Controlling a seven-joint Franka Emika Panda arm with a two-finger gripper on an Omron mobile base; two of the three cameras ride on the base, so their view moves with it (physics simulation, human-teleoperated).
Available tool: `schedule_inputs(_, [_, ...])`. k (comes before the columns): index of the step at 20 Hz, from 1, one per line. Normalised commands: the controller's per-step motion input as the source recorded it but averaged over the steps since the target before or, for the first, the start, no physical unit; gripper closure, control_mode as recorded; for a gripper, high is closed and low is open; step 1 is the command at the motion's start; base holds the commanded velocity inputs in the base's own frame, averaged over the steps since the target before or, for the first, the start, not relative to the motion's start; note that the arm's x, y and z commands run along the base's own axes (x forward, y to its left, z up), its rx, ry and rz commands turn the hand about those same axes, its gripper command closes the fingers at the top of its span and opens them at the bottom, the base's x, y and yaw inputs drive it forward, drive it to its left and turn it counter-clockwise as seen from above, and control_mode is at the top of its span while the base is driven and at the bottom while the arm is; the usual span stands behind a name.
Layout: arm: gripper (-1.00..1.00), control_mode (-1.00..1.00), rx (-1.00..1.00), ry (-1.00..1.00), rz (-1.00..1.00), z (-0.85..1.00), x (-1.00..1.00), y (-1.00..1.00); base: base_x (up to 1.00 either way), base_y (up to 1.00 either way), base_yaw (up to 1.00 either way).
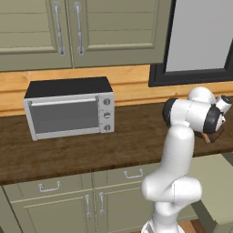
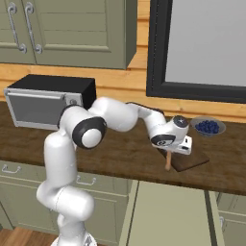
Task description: Pick up the knife from the drawer and place it on the cutting board. Then place the meat from the plate to the cutting board.
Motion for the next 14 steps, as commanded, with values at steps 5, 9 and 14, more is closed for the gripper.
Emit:
schedule_inputs(5, [1.00,-1.00,-0.02,0.00,0.08,0.00,0.27,0.00,0.00,0.00,0.00])
schedule_inputs(9, [1.00,-1.00,-0.04,0.00,0.06,0.00,0.14,0.00,0.00,0.00,0.00])
schedule_inputs(14, [1.00,-1.00,-0.03,0.00,0.06,0.00,0.03,-0.03,0.00,0.00,0.00])
